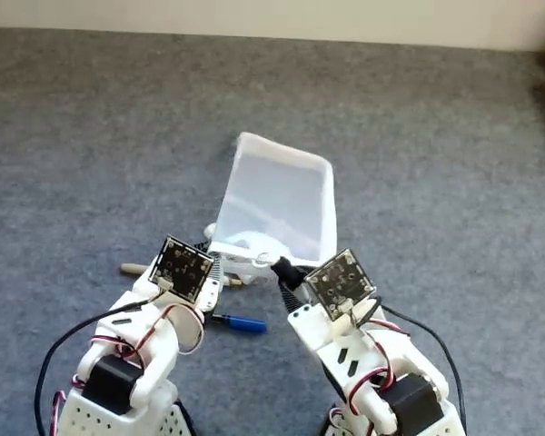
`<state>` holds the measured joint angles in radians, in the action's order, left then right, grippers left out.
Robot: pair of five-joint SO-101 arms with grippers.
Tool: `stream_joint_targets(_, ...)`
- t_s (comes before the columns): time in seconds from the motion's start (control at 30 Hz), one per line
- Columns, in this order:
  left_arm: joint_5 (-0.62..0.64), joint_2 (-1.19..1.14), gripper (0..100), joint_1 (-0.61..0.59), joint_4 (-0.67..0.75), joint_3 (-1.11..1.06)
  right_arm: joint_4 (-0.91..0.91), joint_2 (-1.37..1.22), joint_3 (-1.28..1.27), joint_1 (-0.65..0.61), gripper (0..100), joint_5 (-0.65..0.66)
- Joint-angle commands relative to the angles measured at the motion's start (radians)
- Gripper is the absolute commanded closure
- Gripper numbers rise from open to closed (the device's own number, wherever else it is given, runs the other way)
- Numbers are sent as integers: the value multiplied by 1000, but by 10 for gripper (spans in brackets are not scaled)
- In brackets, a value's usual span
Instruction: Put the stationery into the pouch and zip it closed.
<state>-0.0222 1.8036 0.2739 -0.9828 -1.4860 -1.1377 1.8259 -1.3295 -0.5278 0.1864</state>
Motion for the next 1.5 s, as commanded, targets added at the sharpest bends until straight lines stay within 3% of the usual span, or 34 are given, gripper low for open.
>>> stream_joint_targets(0.0,-6,13,993,-88,21,18,-2,10,62,84,993,-15)
stream_joint_targets(0.57,-6,15,993,-130,-35,48,36,10,62,289,993,-68)
stream_joint_targets(1.47,-11,15,993,-134,-35,41,38,10,62,366,993,-92)
